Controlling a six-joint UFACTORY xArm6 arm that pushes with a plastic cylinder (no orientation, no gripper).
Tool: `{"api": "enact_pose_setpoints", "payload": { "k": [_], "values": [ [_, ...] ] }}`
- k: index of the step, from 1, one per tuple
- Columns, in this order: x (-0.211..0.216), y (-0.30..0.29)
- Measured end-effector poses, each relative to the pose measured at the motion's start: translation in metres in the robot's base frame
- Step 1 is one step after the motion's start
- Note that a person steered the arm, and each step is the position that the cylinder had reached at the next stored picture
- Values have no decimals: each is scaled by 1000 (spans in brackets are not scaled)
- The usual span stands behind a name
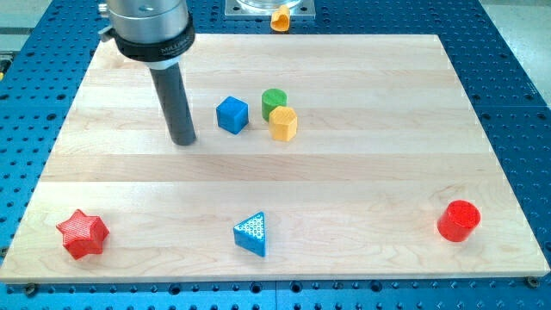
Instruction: Push the cube into the green circle
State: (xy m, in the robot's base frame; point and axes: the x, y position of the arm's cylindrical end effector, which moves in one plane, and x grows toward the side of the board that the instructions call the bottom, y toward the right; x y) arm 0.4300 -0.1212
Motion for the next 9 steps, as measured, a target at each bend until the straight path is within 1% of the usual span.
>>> {"api": "enact_pose_setpoints", "payload": {
  "k": [2,4,5,7,8,9],
  "values": [
    [-15,-11],
    [-35,26],
    [-40,56],
    [-40,58],
    [-40,3],
    [-4,-76]
  ]
}}
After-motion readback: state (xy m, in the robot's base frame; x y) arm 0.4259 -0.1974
